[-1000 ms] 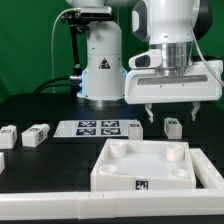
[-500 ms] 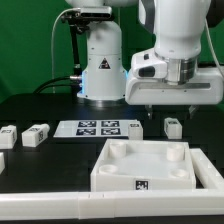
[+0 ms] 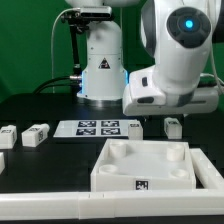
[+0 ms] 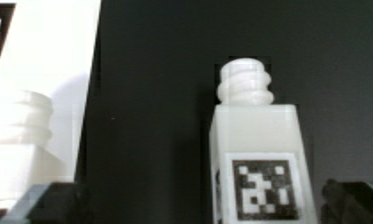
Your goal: Assemble one leg
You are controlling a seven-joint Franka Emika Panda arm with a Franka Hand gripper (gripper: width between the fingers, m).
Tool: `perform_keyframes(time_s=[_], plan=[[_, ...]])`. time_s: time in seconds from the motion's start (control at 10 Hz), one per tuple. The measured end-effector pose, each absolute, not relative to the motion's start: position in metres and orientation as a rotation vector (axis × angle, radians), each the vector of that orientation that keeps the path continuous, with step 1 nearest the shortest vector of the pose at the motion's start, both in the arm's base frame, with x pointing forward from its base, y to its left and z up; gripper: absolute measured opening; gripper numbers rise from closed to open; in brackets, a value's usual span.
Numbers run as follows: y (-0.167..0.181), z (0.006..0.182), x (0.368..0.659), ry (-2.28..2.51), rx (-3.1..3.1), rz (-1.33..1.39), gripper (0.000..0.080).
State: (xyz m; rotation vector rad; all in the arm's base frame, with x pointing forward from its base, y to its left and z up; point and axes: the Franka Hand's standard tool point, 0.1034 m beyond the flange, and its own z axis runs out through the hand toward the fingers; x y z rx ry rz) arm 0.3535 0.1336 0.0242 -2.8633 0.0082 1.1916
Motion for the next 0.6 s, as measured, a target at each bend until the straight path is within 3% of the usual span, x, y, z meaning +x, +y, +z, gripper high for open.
perform_keyframes(time_s=[0.6], plan=[[0.157, 0.023, 0.352, 0.063, -2.896, 1.193, 0.0648]])
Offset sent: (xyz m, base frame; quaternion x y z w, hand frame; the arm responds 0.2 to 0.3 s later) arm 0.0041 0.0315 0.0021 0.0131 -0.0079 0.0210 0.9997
